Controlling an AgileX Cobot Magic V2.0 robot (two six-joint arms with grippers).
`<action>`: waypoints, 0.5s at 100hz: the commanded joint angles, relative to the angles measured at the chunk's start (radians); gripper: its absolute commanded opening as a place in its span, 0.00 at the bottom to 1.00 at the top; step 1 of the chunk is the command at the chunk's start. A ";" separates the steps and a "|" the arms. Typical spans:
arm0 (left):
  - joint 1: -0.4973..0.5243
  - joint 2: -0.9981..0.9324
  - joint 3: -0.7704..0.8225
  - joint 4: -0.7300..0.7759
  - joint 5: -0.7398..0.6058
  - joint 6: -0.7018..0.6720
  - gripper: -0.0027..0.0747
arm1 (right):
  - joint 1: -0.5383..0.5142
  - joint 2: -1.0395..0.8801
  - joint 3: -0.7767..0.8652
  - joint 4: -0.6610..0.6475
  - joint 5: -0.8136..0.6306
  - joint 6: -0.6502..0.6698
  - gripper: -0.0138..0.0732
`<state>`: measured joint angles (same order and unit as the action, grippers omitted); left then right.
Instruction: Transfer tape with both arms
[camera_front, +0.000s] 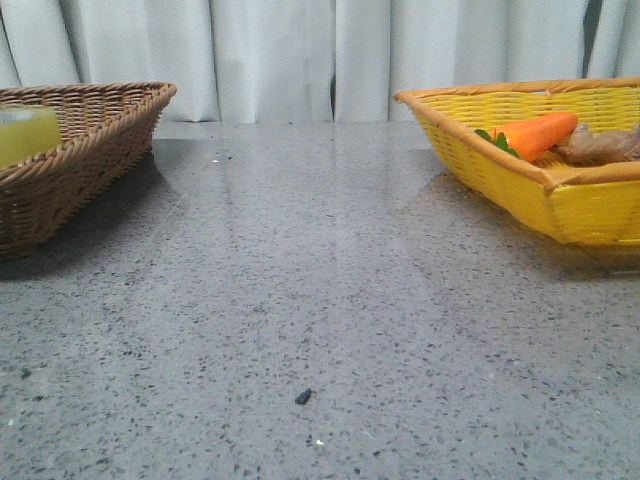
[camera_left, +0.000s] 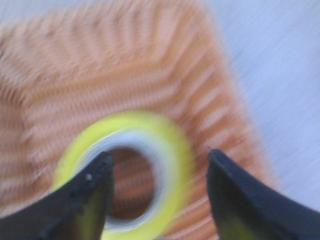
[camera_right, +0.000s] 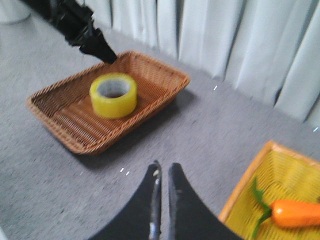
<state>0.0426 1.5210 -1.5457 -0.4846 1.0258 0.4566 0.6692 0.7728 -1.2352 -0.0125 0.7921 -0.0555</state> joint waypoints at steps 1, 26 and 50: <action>-0.003 -0.153 0.065 -0.183 -0.153 0.067 0.42 | -0.001 -0.101 0.044 -0.064 -0.138 -0.002 0.10; -0.069 -0.644 0.570 -0.232 -0.519 0.144 0.42 | -0.001 -0.466 0.356 -0.468 -0.197 0.086 0.10; -0.076 -1.172 1.000 -0.205 -0.686 0.144 0.21 | -0.001 -0.675 0.536 -0.617 -0.138 0.102 0.10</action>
<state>-0.0263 0.4896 -0.6222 -0.6813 0.4501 0.6013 0.6692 0.1213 -0.7144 -0.5720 0.7244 0.0295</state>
